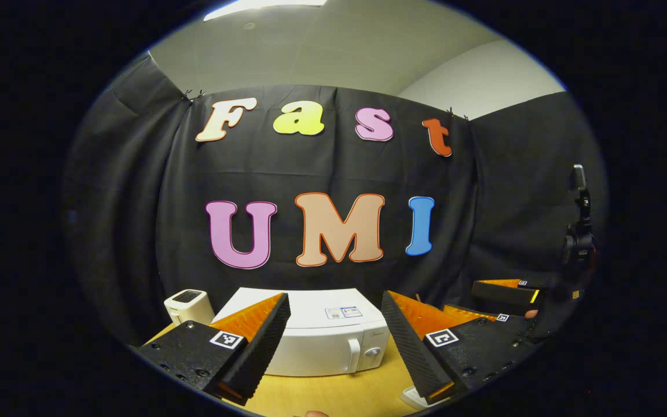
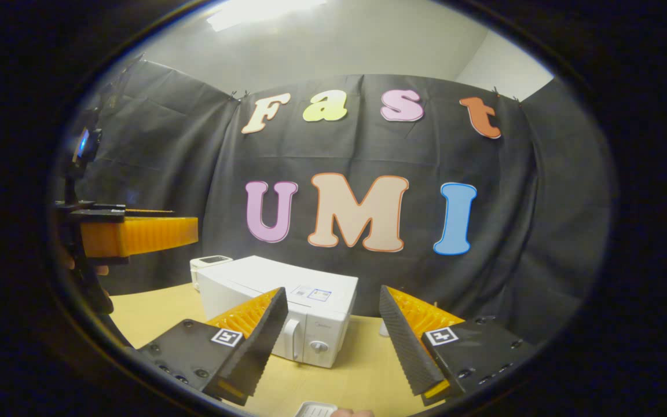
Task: Open the microwave oven with the left hand, put the food in, and close the microwave oven.
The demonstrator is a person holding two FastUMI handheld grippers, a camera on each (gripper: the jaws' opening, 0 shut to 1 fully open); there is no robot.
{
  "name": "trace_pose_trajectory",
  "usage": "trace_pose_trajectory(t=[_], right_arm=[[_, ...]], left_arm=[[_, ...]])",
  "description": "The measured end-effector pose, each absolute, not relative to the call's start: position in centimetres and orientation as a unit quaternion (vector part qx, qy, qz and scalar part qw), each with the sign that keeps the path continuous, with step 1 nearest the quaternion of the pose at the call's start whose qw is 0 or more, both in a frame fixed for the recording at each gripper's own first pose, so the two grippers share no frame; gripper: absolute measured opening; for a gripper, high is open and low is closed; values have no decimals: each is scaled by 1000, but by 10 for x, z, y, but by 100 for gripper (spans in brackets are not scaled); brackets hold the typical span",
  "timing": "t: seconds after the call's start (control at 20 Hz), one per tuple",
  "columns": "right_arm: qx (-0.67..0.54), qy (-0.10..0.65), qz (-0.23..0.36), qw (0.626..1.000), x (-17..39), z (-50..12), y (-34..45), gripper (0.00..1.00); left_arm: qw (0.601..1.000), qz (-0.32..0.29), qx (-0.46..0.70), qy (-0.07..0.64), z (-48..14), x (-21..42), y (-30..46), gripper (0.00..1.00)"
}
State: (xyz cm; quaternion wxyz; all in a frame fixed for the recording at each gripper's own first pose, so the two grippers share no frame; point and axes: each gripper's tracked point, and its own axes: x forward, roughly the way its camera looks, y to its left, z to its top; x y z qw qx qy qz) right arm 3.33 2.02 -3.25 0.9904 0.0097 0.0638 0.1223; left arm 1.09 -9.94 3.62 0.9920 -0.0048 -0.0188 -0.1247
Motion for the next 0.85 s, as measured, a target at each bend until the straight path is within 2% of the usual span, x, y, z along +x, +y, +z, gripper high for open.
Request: trace_pose_trajectory(t=[0.85], right_arm=[[21,46,102,993,9,-10,-6,97]], left_arm=[[994,-107,-23,-9,40,-16,-98,98]])
